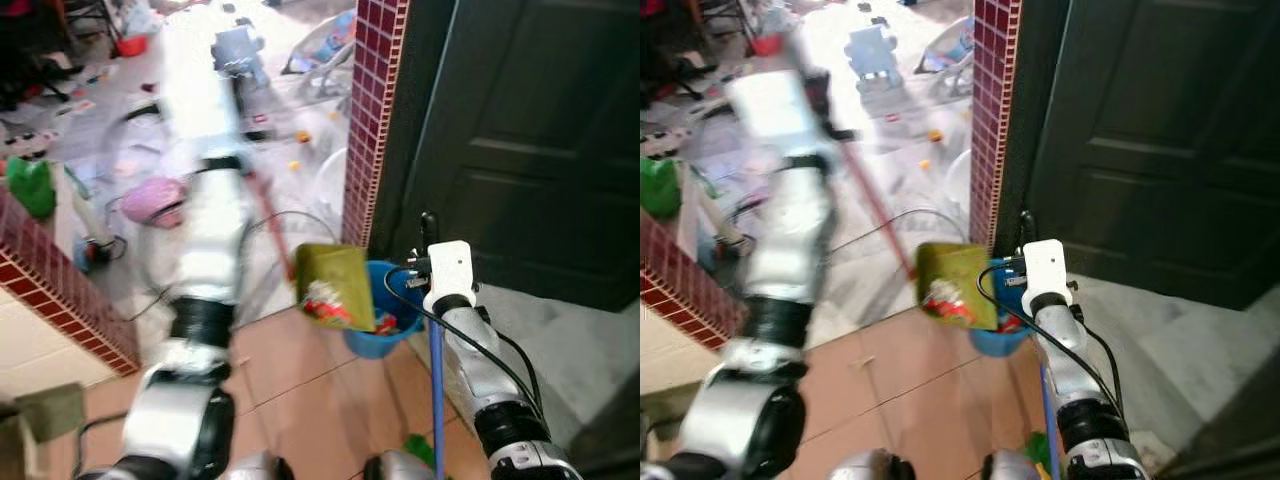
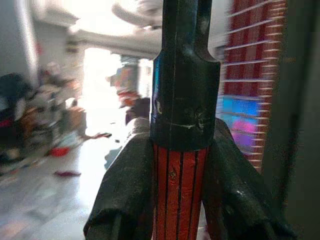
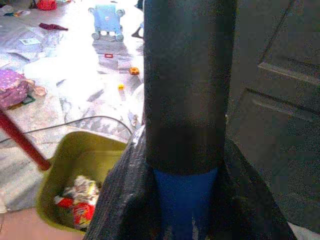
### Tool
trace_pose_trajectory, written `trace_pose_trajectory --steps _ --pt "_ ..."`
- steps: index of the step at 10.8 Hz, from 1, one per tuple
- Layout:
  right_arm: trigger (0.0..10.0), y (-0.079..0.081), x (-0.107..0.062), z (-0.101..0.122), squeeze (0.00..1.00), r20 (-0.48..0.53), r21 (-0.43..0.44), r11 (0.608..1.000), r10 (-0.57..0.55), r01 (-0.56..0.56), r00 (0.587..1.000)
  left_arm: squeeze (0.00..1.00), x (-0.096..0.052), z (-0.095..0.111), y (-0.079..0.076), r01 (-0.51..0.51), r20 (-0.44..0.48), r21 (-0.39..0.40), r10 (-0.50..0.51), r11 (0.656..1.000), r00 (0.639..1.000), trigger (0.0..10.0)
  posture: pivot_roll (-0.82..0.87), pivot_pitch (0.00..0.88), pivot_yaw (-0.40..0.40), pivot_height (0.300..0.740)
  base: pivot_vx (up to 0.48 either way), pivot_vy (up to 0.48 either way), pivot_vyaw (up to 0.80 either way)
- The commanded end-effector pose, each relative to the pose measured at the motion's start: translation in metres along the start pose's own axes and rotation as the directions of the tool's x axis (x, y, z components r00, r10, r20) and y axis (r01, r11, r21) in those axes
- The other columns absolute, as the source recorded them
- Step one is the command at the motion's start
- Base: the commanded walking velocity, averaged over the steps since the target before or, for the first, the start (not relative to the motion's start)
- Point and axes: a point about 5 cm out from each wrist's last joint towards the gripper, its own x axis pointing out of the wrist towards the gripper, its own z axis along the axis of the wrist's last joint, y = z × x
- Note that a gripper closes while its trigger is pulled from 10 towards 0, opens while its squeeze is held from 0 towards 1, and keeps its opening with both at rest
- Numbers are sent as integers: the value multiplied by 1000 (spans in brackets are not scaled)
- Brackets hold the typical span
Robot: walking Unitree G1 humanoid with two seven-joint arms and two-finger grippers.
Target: Sweep floor
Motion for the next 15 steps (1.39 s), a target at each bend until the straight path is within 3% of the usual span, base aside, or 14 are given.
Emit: trace_pose_trajectory --steps 1,3,4,6,8,9,10,12,15 --pt "10000 2 3 12 0 54 23 1000 -7 6 999 0 6 14 -19 88 82 10 -88 996 993 10000 -83 0 98 740 0 0 0" --pt "10000 2 3 12 0 53 28 1000 -13 11 998 0 2 11 -55 292 75 10 -292 956 954 10000 -82 0 104 740 0 0 0" --pt "10000 2 4 12 0 54 29 999 -15 14 998 0 2 11 -63 343 67 12 -343 939 937 10000 -81 0 105 740 0 0 0" --pt "10000 2 4 13 0 59 29 999 -17 16 998 0 -1 27 -92 551 141 28 -549 834 824 10000 -78 0 106 740 0 0 0" --pt "10000 2 4 13 0 63 26 1000 -17 15 998 0 -23 40 -117 697 218 169 -716 697 663 10000 -81 0 105 740 0 0 0" --pt "10000 2 4 13 0 63 25 1000 -17 15 998 0 -39 46 -130 731 254 278 -782 623 570 10000 -80 0 103 740 0 0 0" --pt "10000 2 4 13 0 64 23 1000 -15 14 998 0 -50 51 -137 736 288 338 -808 587 513 10000 -78 0 101 740 0 0 0" --pt "10000 3 6 14 0 64 20 1000 -9 8 998 0 -63 54 -145 742 320 357 -820 568 474 10000 -75 0 98 740 0 0 0" --pt "10000 2 6 13 0 61 17 1000 -11 10 998 0 -65 52 -142 720 336 309 -780 621 528 10000 -76 0 98 740 0 0 0"
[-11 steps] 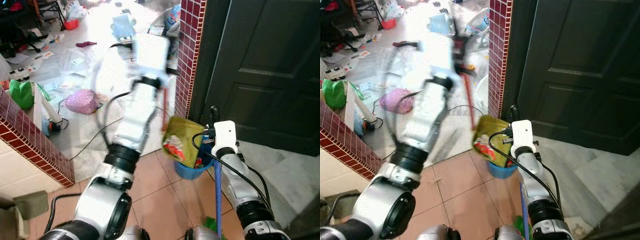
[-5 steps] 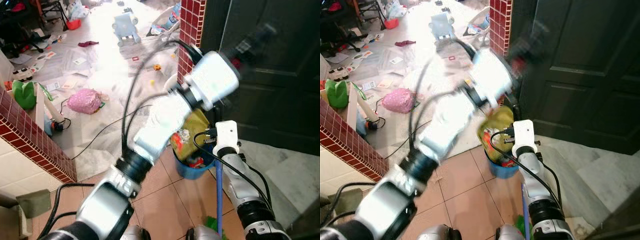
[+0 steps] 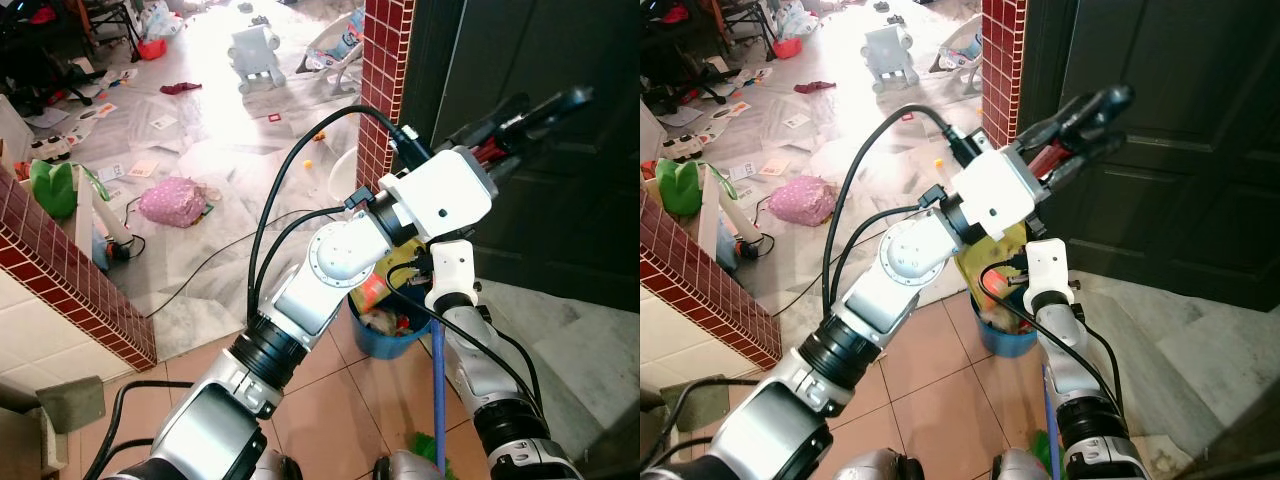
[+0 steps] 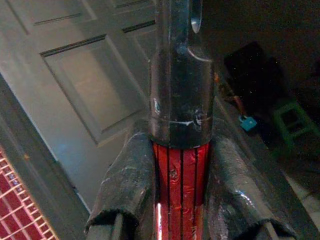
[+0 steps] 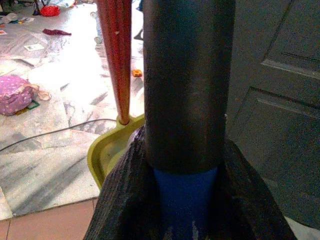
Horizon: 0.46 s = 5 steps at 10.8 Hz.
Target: Sweep floor
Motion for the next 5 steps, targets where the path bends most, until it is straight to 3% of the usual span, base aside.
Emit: trace_pose_trajectory --steps 1,4,5 --pt "10000 4 5 12 0 55 16 1000 11 -12 998 0 8 24 10 -58 126 89 47 994 991 10000 -77 0 98 740 0 0 0" --pt "10000 4 5 12 0 57 15 1000 10 -11 998 0 6 22 14 -133 108 11 131 991 986 10000 -78 0 98 740 0 0 0" --pt "10000 4 6 12 0 57 15 1000 9 -10 998 0 7 22 15 -138 111 25 135 990 985 10000 -78 0 98 740 0 0 0"
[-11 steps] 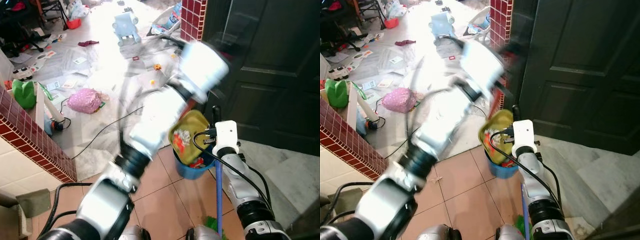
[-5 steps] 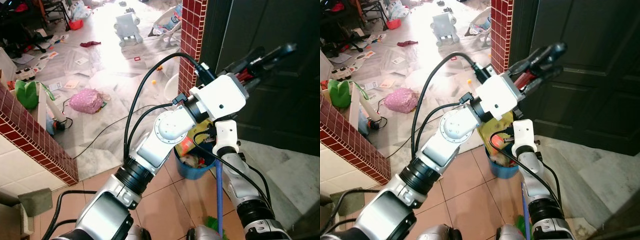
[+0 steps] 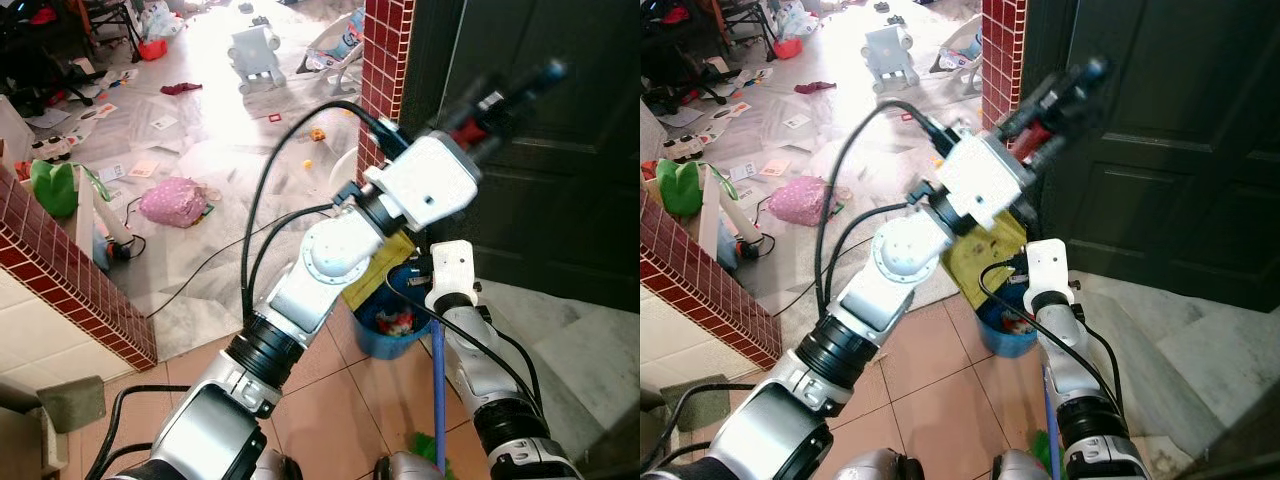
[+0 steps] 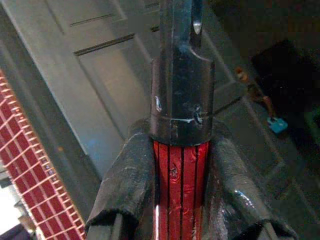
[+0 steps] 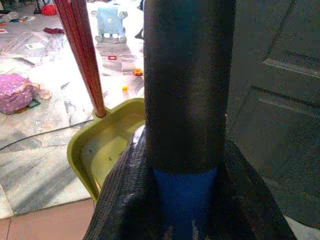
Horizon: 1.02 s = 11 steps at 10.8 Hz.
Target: Sweep floor
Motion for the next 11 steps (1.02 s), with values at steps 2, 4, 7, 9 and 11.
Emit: trace_pose_trajectory --steps 2,4,7,9,11 --pt "10000 4 6 14 0 63 16 1000 10 -11 998 0 11 23 9 -59 116 34 55 998 992 10000 -76 0 99 740 0 0 0" --pt "10000 4 6 14 0 64 17 1000 10 -11 998 0 15 26 20 -97 121 32 92 995 988 10000 -75 0 99 740 0 0 0" --pt "10000 5 8 14 0 65 17 1000 14 -15 998 0 21 40 71 -310 142 62 300 949 943 10000 -63 0 86 740 0 0 0" --pt "10000 7 9 15 0 65 16 1000 22 -23 998 0 18 48 102 -406 162 115 386 907 908 10000 -54 0 76 740 0 0 0" --pt "10000 9 11 17 0 67 15 999 32 -33 997 0 11 49 128 -478 150 195 455 857 878 10000 -47 0 67 740 0 0 0"
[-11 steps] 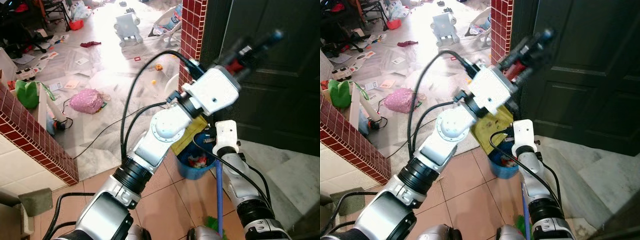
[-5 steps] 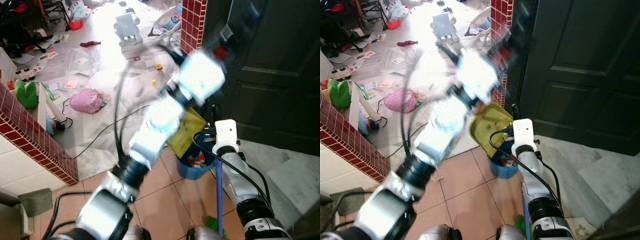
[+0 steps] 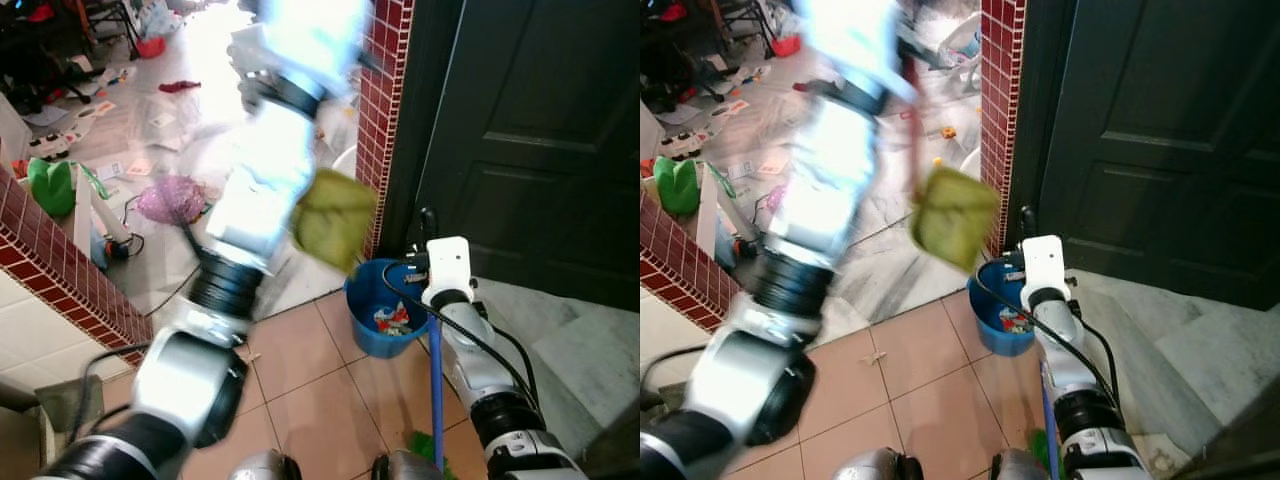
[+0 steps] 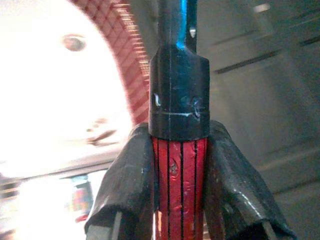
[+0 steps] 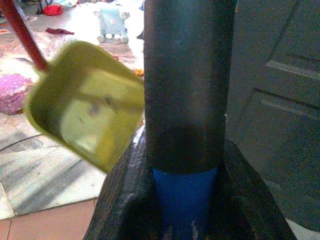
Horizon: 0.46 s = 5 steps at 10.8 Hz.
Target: Sweep floor
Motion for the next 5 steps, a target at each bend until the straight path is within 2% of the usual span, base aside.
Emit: trace_pose_trajectory --steps 1,3,4,5 --pt "10000 7 6 15 0 63 15 1000 23 -24 998 0 6 10 18 -48 44 93 44 994 998 10000 -41 0 57 740 0 0 0" --pt "10000 8 7 16 0 66 13 999 38 -39 997 0 -20 -22 54 -109 -118 232 139 967 983 10000 -30 0 38 740 0 0 0" --pt "10000 7 6 15 0 64 12 999 40 -41 997 0 -32 -30 61 -118 -153 269 163 956 975 10000 -26 0 34 740 0 0 0" --pt "10000 6 6 15 0 63 10 999 43 -44 997 0 -49 -41 68 -124 -209 315 196 941 958 10000 -23 0 30 740 0 0 0"
